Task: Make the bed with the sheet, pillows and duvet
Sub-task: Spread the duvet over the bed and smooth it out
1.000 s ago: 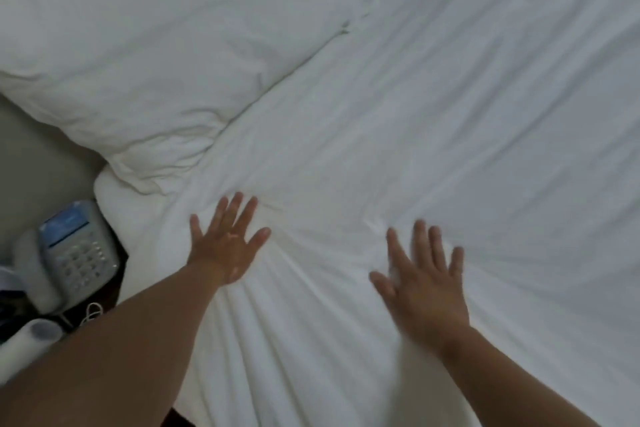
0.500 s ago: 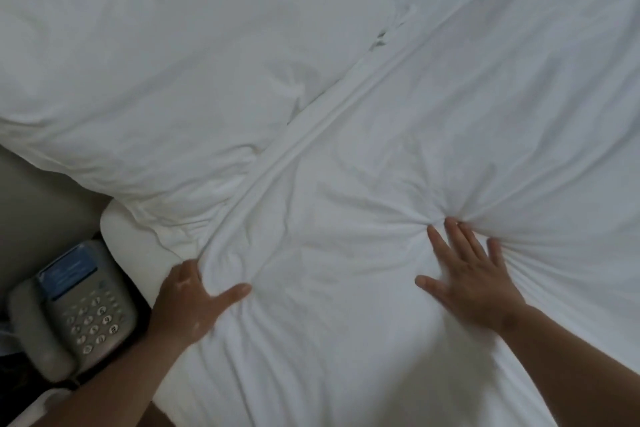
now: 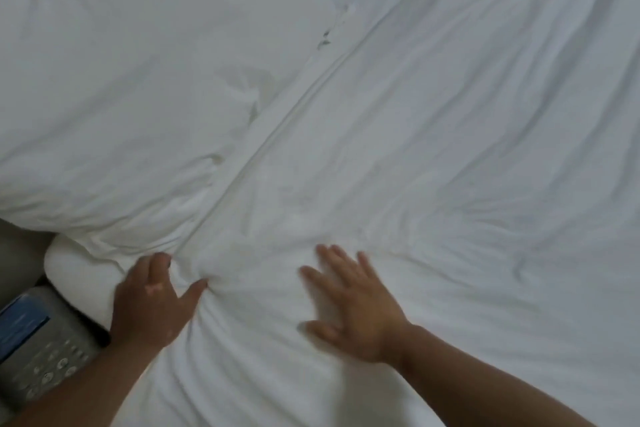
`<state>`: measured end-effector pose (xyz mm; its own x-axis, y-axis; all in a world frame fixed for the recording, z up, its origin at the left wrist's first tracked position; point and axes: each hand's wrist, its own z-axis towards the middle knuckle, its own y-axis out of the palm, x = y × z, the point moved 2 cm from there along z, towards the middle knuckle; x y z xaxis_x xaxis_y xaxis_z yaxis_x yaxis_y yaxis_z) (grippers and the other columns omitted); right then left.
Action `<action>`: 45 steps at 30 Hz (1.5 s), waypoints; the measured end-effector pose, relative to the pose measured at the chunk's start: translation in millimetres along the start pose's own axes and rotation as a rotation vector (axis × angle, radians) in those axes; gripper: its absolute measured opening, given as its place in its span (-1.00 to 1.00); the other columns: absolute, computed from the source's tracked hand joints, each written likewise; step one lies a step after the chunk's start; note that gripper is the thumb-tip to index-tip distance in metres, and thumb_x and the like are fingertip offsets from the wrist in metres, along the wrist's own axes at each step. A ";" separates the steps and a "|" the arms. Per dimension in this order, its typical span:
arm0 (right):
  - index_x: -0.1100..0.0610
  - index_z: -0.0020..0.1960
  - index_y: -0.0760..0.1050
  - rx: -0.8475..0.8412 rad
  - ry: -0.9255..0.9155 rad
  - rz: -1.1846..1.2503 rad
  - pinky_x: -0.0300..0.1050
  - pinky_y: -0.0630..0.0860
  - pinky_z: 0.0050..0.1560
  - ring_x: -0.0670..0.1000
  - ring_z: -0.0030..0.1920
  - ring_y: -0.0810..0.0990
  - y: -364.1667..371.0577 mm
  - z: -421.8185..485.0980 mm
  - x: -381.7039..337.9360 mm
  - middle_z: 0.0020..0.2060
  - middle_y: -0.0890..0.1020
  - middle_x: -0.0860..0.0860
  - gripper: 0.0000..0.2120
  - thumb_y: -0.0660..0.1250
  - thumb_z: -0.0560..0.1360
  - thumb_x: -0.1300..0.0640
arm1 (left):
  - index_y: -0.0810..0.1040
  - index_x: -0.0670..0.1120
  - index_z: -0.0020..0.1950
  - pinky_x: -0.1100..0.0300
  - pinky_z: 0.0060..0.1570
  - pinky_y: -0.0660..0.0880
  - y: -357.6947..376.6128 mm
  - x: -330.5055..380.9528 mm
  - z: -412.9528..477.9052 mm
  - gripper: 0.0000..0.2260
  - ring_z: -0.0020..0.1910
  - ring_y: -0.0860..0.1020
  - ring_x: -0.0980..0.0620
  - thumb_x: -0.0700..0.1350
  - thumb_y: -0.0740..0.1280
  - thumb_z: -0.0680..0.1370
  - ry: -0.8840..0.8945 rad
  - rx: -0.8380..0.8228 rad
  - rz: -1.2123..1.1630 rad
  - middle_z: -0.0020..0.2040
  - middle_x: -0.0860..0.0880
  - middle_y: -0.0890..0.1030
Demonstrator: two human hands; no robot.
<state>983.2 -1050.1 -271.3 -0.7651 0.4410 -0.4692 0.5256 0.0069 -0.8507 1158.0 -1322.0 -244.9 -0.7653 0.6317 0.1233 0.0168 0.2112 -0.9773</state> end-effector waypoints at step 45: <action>0.05 0.25 0.55 1.008 0.036 0.153 0.06 0.40 0.33 0.00 0.32 0.50 -248.9 256.2 323.6 0.26 0.55 -0.08 -0.57 0.38 0.41 -0.05 | 0.54 -0.17 0.09 -0.02 0.01 0.47 -44.3 526.3 509.7 -0.41 0.12 0.56 -0.30 0.37 0.29 0.49 0.332 0.153 -0.170 0.14 -0.30 0.60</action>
<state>509.5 -1139.1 -272.1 -0.6956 0.4002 -0.5966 0.0463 -0.8037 -0.5932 426.4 -1379.0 -224.5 -0.4993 0.8090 0.3102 -0.2072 0.2361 -0.9494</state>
